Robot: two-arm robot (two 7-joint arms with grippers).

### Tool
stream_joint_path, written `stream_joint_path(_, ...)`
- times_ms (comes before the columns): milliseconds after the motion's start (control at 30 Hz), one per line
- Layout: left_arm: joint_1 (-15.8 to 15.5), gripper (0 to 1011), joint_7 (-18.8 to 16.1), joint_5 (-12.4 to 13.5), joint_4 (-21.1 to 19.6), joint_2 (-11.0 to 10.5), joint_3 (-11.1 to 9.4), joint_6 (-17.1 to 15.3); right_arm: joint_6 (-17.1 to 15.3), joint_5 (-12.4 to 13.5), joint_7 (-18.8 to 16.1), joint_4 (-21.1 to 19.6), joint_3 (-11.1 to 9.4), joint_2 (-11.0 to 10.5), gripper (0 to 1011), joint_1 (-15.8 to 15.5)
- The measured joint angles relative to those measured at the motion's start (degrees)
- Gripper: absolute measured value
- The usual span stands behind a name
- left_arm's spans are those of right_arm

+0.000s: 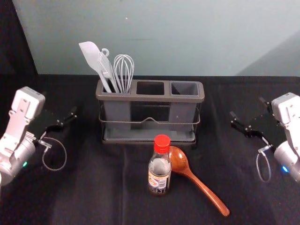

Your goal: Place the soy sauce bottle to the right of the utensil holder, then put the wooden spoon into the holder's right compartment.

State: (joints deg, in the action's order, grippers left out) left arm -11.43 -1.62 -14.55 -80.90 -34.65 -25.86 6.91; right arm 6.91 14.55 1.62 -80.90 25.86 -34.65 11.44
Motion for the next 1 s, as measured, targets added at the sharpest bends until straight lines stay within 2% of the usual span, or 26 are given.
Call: stream_joint_path(1000,0.0,1000,0.0,0.0,0.0,0.0,0.0,0.0,0.0,0.0,0.0,0.0,0.0,0.0,1002,0.0)
